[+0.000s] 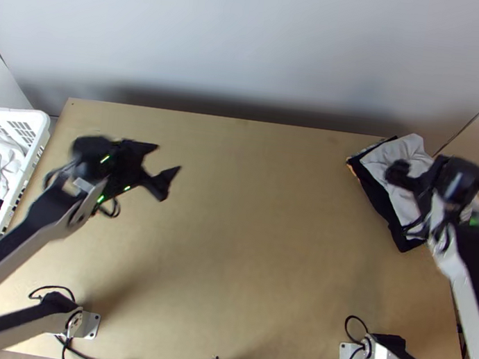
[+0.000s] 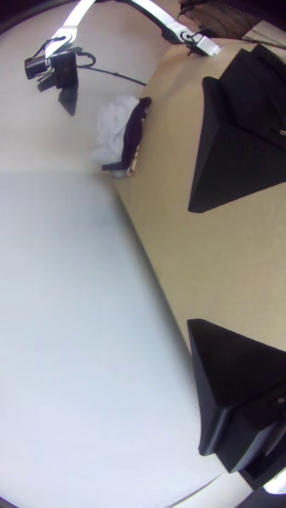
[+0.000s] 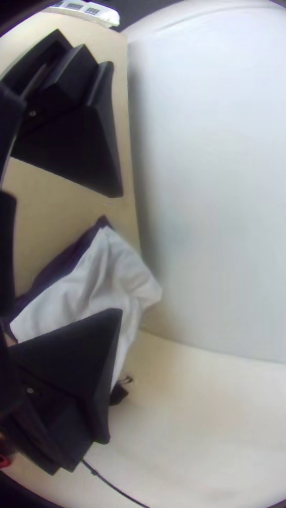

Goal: Fold the t-shirt

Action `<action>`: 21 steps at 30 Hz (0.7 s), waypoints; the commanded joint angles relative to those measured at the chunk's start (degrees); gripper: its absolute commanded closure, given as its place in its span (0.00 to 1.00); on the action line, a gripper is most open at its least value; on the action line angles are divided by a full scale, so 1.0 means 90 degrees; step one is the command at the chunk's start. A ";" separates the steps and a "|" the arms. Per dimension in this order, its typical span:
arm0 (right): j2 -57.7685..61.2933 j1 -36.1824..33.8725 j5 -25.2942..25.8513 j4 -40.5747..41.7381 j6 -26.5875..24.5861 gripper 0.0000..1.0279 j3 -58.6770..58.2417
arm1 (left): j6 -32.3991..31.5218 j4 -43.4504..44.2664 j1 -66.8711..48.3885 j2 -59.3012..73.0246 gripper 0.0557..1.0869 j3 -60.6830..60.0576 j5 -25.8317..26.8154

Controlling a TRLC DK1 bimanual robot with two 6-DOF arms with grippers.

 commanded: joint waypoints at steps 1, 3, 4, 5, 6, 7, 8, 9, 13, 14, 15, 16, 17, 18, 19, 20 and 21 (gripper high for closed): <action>-0.1609 0.1275 0.0002 0.1312 -0.0356 0.05 -0.1510 | -0.0191 0.1436 0.0432 -0.2163 0.05 -0.1963 -0.0912; -0.2019 0.1275 -0.0008 0.1986 -0.0356 0.05 -0.1969 | -0.0347 0.1455 0.0734 -0.2593 0.05 -0.2275 -0.0902; -0.2127 0.1256 -0.0008 0.2103 -0.0356 0.05 -0.2096 | -0.0425 0.1445 0.0852 -0.2759 0.05 -0.2393 -0.0902; -0.2234 0.1246 -0.0008 0.2113 -0.0366 0.05 -0.2184 | -0.0484 0.1406 0.0969 -0.2906 0.05 -0.2510 -0.0912; -0.2371 0.1236 -0.0008 0.2133 -0.0356 0.05 -0.2311 | -0.0542 0.1387 0.1066 -0.3062 0.05 -0.2637 -0.0902; -0.2527 0.1246 -0.0008 0.2318 -0.0376 0.05 -0.2516 | -0.0620 0.1367 0.1125 -0.3228 0.05 -0.2773 -0.0902; -0.2703 0.1266 -0.0008 0.2562 -0.0425 0.05 -0.2721 | -0.0640 0.1348 0.1135 -0.3374 0.05 -0.2900 -0.0902; -0.2849 0.1315 -0.0008 0.2738 -0.0522 0.05 -0.2907 | -0.0640 0.1318 0.1145 -0.3560 0.05 -0.3037 -0.0902; -0.3347 0.1510 0.0022 0.2865 -0.0786 0.05 -0.3375 | -0.0650 0.1221 0.1174 -0.4409 0.05 -0.3603 -0.0902; -0.3513 0.1539 0.0070 0.2865 -0.0776 0.05 -0.3493 | -0.0650 0.1221 0.1184 -0.4585 0.05 -0.3730 -0.0902; -0.3699 0.1539 0.0168 0.2894 -0.0776 0.05 -0.3629 | -0.0679 0.1191 0.1193 -0.4732 0.05 -0.3848 -0.0902; -0.3875 0.1539 0.0227 0.3021 -0.0806 0.05 -0.3825 | -0.0718 0.1162 0.1223 -0.4878 0.05 -0.3955 -0.0902; -0.4060 0.1529 0.0256 0.3207 -0.0923 0.05 -0.4069 | -0.0767 0.1172 0.1320 -0.5034 0.05 -0.4062 -0.0902; -0.4275 0.1510 0.0266 0.3480 -0.1118 0.05 -0.4362 | -0.0884 0.1240 0.1428 -0.5191 0.05 -0.4180 -0.0902; -0.4568 0.1500 0.0266 0.3803 -0.1353 0.05 -0.4704 | -0.1011 0.1309 0.1535 -0.5366 0.05 -0.4307 -0.0902; -0.4949 0.1490 0.0266 0.4154 -0.1548 0.05 -0.5084 | -0.1333 0.1416 0.1613 -0.5581 0.05 -0.4463 -0.0902; -0.5388 0.1451 0.0266 0.4516 -0.1704 0.05 -0.5456 | -0.1773 0.1494 0.1691 -0.5874 0.05 -0.4658 -0.0912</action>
